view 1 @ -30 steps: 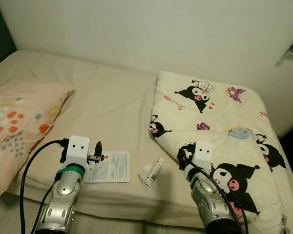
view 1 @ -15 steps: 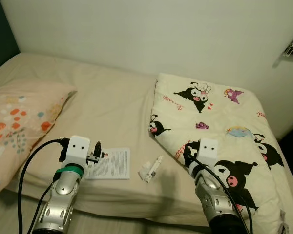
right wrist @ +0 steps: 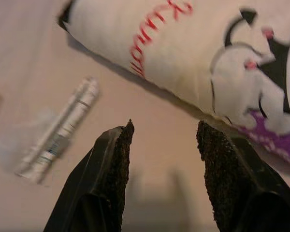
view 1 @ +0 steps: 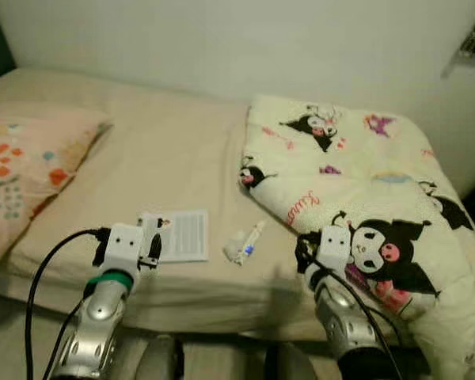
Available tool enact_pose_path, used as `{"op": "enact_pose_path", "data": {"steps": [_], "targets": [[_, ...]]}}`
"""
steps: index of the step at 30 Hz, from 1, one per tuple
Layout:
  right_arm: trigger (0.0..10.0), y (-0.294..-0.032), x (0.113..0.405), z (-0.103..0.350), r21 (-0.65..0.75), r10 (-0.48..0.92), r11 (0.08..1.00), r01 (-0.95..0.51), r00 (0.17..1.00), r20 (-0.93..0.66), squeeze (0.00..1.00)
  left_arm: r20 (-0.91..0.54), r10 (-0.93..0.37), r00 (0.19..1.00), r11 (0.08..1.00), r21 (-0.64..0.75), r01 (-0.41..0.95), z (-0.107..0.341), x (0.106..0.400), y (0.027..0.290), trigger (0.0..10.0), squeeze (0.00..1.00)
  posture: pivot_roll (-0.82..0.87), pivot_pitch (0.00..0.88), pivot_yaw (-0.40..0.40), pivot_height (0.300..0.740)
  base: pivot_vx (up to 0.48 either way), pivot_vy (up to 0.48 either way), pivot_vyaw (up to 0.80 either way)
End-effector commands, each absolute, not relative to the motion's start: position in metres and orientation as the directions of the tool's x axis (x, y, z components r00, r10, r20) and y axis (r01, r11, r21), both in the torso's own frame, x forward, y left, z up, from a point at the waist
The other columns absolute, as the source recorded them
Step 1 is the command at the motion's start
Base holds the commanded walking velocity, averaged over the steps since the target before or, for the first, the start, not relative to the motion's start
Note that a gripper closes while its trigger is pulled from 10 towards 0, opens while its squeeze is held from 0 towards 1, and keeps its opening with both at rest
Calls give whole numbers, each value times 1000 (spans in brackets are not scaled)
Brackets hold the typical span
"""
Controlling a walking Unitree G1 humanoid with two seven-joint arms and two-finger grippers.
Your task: Clean up the room
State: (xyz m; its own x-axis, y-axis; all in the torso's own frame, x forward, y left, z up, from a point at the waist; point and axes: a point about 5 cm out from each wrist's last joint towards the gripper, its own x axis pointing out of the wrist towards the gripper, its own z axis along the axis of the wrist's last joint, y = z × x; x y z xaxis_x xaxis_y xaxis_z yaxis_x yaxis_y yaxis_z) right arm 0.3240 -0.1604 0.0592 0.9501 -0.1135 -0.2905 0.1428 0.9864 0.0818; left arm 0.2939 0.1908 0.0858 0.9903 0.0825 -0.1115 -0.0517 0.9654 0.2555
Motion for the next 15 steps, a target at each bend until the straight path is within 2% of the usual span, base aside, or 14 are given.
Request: {"op": "enact_pose_path", "data": {"steps": [1, 9, 15], "targets": [[10000, -161, 329, 64, 80, -108, 988, 135, 955, -278, 0, -126, 90, 988, 962, 267, -53, 83, 292, 193, 10000, 0, 126, 13, -33, 560, 0, 0, 0], [10000, -156, 340, 70, 63, -55, 995, 74, 962, -269, 0, -135, 115, 984, 955, 289, -72, 81, 286, 204, 10000, 0, 132, 45, -32, 535, 0, 0, 0], [10000, -145, 351, 76, 52, 21, 999, -7, 962, -272, 0, -125, 145, 982, 940, 326, -97, 86, 280, 219, 10000, 0, 148, 73, -39, 535, 0, 0, 0]]}}
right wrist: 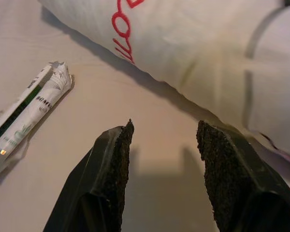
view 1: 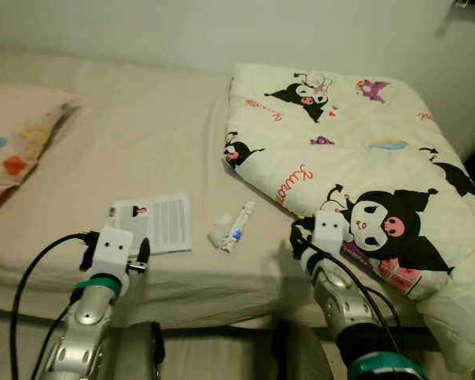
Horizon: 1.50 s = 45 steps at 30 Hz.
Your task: Clean up the room
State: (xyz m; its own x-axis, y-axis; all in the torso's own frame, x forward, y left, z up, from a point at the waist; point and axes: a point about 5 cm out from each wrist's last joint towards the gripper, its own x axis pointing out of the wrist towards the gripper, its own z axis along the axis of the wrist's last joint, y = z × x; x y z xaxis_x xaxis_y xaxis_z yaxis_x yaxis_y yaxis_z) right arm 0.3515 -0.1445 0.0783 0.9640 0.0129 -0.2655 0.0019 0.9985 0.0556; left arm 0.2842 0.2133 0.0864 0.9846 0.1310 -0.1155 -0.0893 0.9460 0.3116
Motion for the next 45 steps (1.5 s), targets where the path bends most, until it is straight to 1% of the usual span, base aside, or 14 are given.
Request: {"op": "enact_pose_path", "data": {"steps": [1, 4, 5, 8, 10, 15, 18, 30, 36, 39, 42, 43, 44, 45], "targets": [[10000, -142, 353, 78, 54, 38, 998, -24, 963, -267, 0, -120, 148, 982, 937, 333, -100, 87, 279, 222, 10000, 0, 151, 79, -42, 535, 0, 0, 0], [10000, -136, 358, 83, 55, 72, 997, -60, 965, -251, 0, -108, 157, 982, 933, 342, -112, 90, 276, 229, 10000, 0, 155, 89, -44, 535, 0, 0, 0], [10000, -132, 360, 86, 70, 93, 994, -78, 967, -239, 1000, -98, 162, 982, 930, 348, -119, 92, 274, 233, 10000, 0, 163, 101, -51, 535, 0, 0, 0], [10000, -130, 362, 87, 80, 105, 993, -89, 967, -231, 1000, -92, 164, 982, 928, 351, -123, 93, 273, 235, 10000, 0, 163, 101, -51, 535, 0, 0, 0], [10000, -118, 364, 89, 109, 180, 981, -159, 956, -230, 1000, -76, 175, 982, 923, 359, -137, 98, 268, 243, 10000, 0, 187, 120, -63, 535, 0, 0, 0], [10000, -106, 364, 88, 128, 253, 965, -229, 939, -234, 1000, -73, 177, 981, 920, 367, -139, 101, 264, 247, 10000, 0, 194, 124, -67, 535, 0, 0, 0], [10000, -96, 363, 87, 109, 306, 952, -287, 922, -237, 1000, -79, 179, 981, 916, 376, -138, 101, 259, 249, 10000, 0, 203, 139, -70, 535, 0, 0, 0], [10000, -84, 362, 87, 88, 349, 937, -338, 910, -224, 1000, -77, 173, 982, 916, 380, -132, 107, 248, 250, 10000, 0, 228, 173, -83, 535, 0, 0, 0], [10000, -73, 360, 89, 54, 399, 916, -396, 894, -204, 1000, -70, 164, 984, 914, 386, -125, 113, 240, 252, 10000, 0, 239, 201, -85, 535, 0, 0, 0], [10000, -68, 358, 88, 63, 423, 906, -420, 882, -205, 1000, -70, 159, 985, 914, 387, -121, 115, 237, 251, 10000, 0, 239, 205, -85, 535, 0, 0, 0], [10000, -64, 357, 86, 36, 434, 898, -438, 873, -222, 1000, -69, 157, 985, 915, 387, -118, 117, 235, 251, 10000, 0, 240, 212, -87, 535, 0, 0, 0], [10000, -63, 357, 85, 7, 424, 900, -435, 872, -244, 1000, -68, 154, 986, 915, 386, -117, 118, 234, 251, 10000, 0, 241, 225, -88, 535, 0, 0, 0], [10000, -61, 356, 83, -23, 416, 899, -438, 868, -272, 910, -69, 151, 986, 916, 385, -113, 118, 233, 250, 10000, 0, 242, 228, -90, 535, 0, 0, 0], [10000, -61, 356, 83, -23, 416, 899, -438, 868, -272, 910, -69, 151, 986, 916, 385, -113, 118, 233, 250, 10000, 0, 242, 228, -90, 535, 0, 0, 0]]}}
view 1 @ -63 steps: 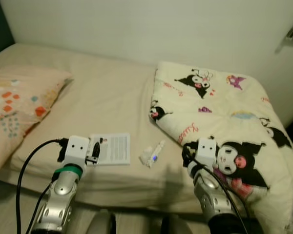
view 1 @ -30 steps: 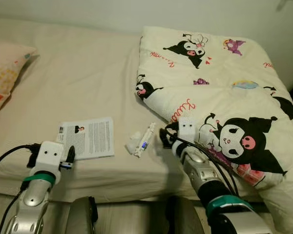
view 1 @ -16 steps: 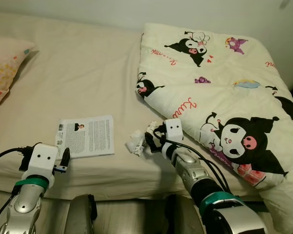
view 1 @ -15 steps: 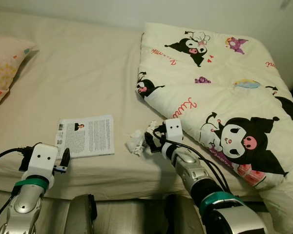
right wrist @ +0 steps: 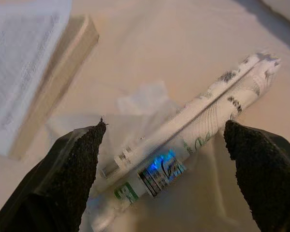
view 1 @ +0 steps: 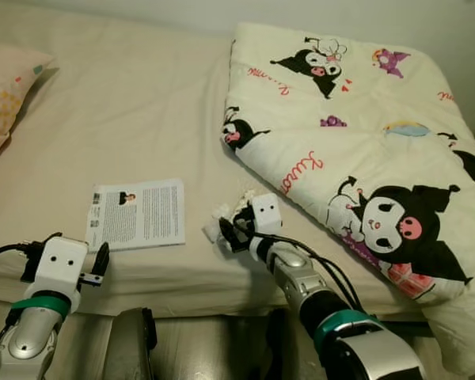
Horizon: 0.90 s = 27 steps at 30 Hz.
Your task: Clean up the room
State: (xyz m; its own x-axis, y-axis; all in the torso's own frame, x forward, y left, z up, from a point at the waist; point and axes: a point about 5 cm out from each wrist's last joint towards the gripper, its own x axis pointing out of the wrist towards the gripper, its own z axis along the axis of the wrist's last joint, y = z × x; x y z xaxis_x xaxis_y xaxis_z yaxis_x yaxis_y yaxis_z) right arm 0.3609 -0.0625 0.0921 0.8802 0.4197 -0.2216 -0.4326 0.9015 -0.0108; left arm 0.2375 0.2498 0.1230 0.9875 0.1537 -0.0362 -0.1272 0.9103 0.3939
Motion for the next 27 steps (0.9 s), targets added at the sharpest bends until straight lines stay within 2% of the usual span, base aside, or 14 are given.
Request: {"op": "enact_pose_path", "data": {"steps": [1, 2, 3, 16, 17, 18, 19, 20, 21, 27], "targets": [[10000, -60, 356, 81, -41, 410, 897, -440, 865, -290, 910, -71, 148, 986, 916, 385, -110, 118, 233, 249, 10000, 0, 242, 228, -90, 535, 0, 0, 0], [10000, -60, 356, 81, -41, 410, 897, -440, 865, -290, 910, -71, 148, 986, 916, 385, -110, 118, 233, 249, 10000, 0, 242, 228, -90, 535, 0, 0, 0], [10000, -59, 355, 78, -50, 394, 901, -432, 860, -324, 0, -78, 143, 987, 917, 385, -103, 119, 231, 248, 10000, 0, 248, 240, -92, 535, 0, 0, 0], [10000, -53, 356, 80, -7, 363, 922, -387, 870, -333, 0, -100, 159, 982, 911, 399, -107, 120, 223, 252, 10000, 0, 254, 253, -101, 535, 0, 0, 0], [6784, -53, 356, 80, 1, 362, 923, -384, 871, -331, 0, -101, 160, 982, 910, 400, -107, 119, 223, 253, 10000, 0, 257, 254, -103, 535, 0, 0, 0], [6784, -53, 356, 80, 1, 362, 923, -384, 871, -331, 0, -101, 160, 982, 910, 400, -107, 119, 223, 253, 10000, 0, 257, 254, -103, 535, 0, 0, 0], [2784, -52, 356, 80, 8, 363, 924, -382, 872, -329, 0, -102, 162, 982, 910, 401, -108, 119, 222, 253, 10000, 0, 257, 254, -103, 535, 0, 0, 0], [2784, -52, 356, 80, 8, 363, 924, -382, 872, -329, 0, -102, 162, 982, 910, 401, -108, 119, 222, 253, 10000, 0, 257, 254, -103, 535, 0, 0, 0], [118, -52, 357, 81, 13, 363, 925, -380, 872, -327, 0, -104, 163, 981, 909, 401, -109, 119, 221, 253, 10000, 0, 255, 256, -105, 535, 0, 0, 0], [0, -54, 358, 82, 23, 362, 926, -376, 873, -325, 0, -110, 166, 980, 911, 398, -110, 119, 220, 250, 10000, 0, 252, 256, -107, 535, 0, 0, 0]]}}
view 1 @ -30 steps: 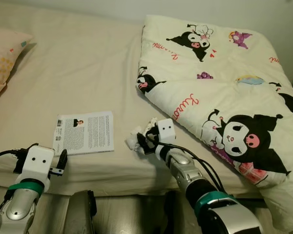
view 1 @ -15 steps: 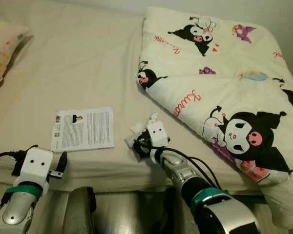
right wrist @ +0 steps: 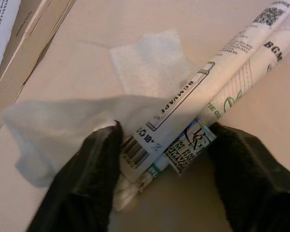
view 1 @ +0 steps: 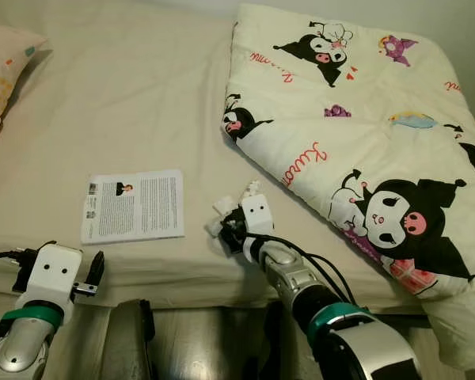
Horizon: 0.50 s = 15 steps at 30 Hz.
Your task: Clean up the room
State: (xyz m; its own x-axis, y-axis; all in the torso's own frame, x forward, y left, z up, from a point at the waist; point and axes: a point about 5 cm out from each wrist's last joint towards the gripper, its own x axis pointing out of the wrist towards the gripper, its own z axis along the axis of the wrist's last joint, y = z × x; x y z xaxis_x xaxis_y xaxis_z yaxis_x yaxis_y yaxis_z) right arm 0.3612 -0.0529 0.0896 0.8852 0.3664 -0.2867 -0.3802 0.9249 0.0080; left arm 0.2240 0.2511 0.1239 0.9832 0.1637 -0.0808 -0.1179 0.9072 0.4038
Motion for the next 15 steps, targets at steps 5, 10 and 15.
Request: {"op": "enact_pose_path", "data": {"steps": [5, 10, 15], "targets": [[0, -55, 358, 81, 23, 355, 929, -368, 876, -326, 0, -112, 168, 979, 911, 398, -110, 119, 219, 250, 10000, 0, 252, 254, -108, 535, 0, 0, 0], [0, -56, 358, 81, 26, 351, 931, -363, 878, -325, 0, -113, 171, 979, 909, 400, -113, 119, 219, 251, 10000, 0, 253, 253, -108, 535, 0, 0, 0], [0, -56, 358, 82, 29, 350, 932, -360, 880, -322, 0, -116, 175, 978, 909, 400, -116, 119, 220, 252, 10000, 0, 252, 248, -113, 535, 0, 0, 0]]}}
